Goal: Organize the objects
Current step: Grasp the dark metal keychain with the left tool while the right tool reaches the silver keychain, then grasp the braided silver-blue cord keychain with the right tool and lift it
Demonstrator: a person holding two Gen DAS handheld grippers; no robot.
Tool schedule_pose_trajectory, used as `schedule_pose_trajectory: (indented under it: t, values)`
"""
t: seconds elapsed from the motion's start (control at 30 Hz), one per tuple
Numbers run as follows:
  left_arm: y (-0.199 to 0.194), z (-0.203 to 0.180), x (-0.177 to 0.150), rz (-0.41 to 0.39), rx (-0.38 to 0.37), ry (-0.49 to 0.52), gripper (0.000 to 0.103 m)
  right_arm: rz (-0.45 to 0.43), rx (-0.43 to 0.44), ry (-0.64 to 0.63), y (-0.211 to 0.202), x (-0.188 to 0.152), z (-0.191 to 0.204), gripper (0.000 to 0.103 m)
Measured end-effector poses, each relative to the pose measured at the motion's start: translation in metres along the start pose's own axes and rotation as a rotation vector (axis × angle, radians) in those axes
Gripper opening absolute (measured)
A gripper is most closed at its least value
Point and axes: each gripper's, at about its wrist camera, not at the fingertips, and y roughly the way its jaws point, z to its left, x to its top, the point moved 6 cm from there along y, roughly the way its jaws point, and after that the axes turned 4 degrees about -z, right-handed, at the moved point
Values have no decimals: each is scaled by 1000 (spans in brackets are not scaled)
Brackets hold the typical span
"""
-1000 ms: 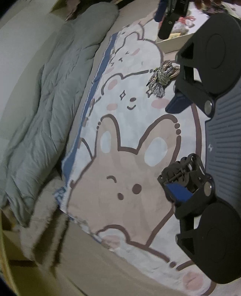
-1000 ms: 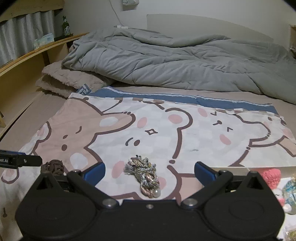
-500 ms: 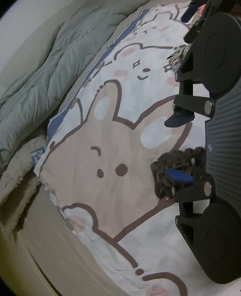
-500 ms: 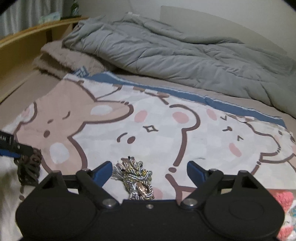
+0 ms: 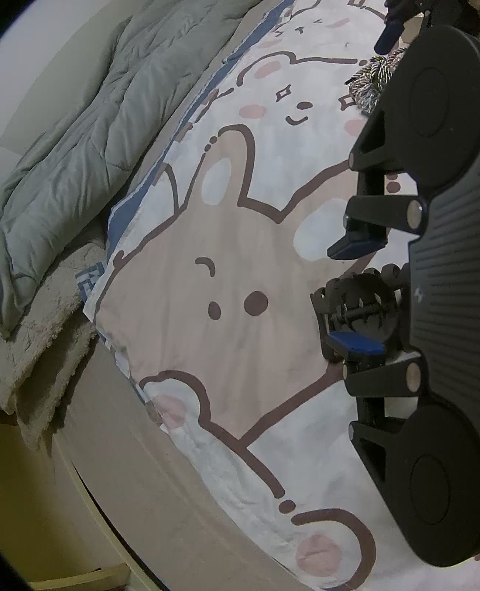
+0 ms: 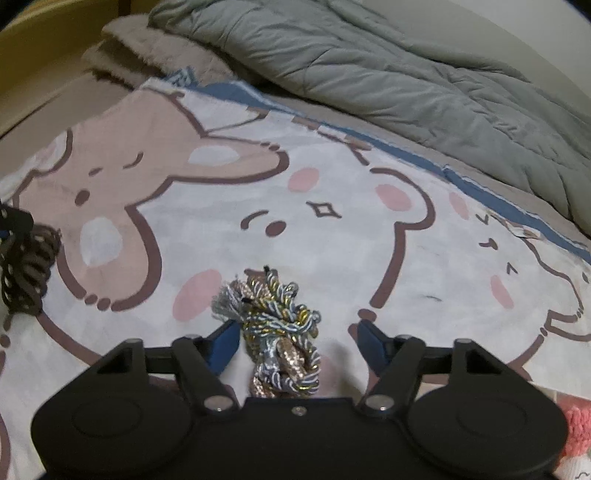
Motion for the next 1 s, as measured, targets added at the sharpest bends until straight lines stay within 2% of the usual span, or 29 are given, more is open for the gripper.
schedule_pose_trajectory:
  t: [0.1, 0.2, 0.33, 0.43, 0.53, 0.8, 1.0]
  values:
    - [-2, 3, -1, -3, 37, -9, 45, 22, 2, -26, 4, -4, 4, 56]
    - [-1, 7, -2, 10, 37, -20, 46, 45, 13, -39, 4, -8, 7, 43]
    - [3, 11, -4, 38, 13, -55, 46, 63, 21, 5, 0, -8, 7, 37]
    - [4, 8, -6, 45, 1, -60, 47, 89, 16, 70, -4, -9, 5, 36]
    - [4, 2, -8, 46, 0, -40, 54, 114, 17, 128, -10, -11, 4, 36]
    - [14, -5, -12, 54, 43, 25, 53, 188, 45, 234, -22, -16, 16, 33]
    - [15, -1, -9, 43, 20, 77, 48, 213, 148, 239, -36, -13, 37, 30]
